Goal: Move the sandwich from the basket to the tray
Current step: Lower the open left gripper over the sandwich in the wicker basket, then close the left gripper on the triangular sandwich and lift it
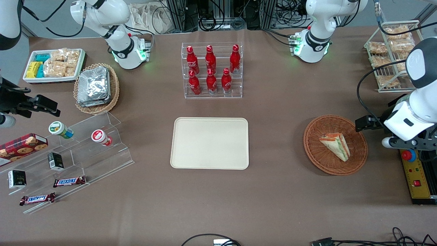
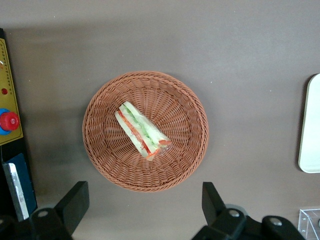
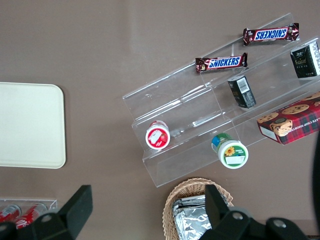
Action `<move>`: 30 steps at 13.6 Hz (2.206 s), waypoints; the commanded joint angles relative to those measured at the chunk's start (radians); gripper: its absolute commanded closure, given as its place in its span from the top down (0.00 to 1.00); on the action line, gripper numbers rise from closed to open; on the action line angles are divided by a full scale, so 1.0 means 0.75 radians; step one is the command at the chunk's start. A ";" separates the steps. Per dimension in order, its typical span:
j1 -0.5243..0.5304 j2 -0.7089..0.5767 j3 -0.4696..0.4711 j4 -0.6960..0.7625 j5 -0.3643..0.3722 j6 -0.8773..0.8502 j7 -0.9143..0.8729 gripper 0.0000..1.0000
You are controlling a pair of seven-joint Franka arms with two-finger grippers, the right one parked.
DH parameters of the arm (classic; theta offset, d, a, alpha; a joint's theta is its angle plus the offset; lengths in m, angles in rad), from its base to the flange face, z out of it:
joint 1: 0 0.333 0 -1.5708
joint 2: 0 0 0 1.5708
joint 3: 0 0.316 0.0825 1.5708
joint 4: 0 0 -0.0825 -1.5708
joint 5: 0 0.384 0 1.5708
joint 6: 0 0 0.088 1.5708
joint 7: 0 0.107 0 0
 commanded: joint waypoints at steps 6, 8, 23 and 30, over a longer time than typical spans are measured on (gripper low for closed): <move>-0.004 0.075 0.004 -0.009 0.004 0.011 -0.297 1.00; -0.002 0.086 0.004 -0.087 0.002 0.100 -0.387 1.00; 0.011 0.165 0.069 -0.750 0.014 0.859 -0.999 1.00; -0.010 0.243 0.059 -0.621 0.026 0.854 -1.275 0.00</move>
